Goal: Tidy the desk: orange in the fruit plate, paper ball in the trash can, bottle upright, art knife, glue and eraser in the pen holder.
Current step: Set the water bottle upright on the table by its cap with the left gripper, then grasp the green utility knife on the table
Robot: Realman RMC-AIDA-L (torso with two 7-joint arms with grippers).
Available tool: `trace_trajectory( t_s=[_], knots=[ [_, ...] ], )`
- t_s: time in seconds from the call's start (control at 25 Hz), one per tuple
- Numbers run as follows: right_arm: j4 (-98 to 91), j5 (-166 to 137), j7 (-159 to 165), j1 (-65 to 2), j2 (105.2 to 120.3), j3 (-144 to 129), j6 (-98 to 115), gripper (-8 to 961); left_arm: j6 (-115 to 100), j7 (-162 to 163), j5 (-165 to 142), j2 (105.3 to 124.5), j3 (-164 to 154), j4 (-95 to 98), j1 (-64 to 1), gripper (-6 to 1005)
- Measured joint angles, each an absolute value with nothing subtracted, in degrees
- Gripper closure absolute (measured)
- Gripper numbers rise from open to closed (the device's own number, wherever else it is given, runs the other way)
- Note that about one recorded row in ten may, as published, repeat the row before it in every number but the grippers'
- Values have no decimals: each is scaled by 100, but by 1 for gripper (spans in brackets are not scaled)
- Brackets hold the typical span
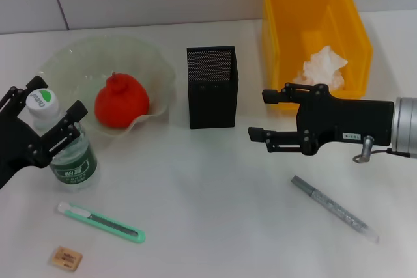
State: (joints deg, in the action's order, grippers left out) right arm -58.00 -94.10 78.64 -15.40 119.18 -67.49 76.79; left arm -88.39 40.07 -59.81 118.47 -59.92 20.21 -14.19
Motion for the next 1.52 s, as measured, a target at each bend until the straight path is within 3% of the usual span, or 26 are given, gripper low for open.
trace_trajectory(
  t_s=[0.48,0.92,1.52],
  knots=[
    [-5761,-9414,7867,-1562,11918,-6733,7672,187,-8784,3994,-5989,11777,-5718,2061,-1352,170],
    [-5712,-9422,7885,-1573,11918,-6715,7656,187,-8821,4484,-6035,11496,-5532,2550,-1135,171],
    [-5691,-9560,7930,-1646,11921,-6719,7523,186,-9147,4728,-6395,11606,-5601,3024,-996,171]
  ],
)
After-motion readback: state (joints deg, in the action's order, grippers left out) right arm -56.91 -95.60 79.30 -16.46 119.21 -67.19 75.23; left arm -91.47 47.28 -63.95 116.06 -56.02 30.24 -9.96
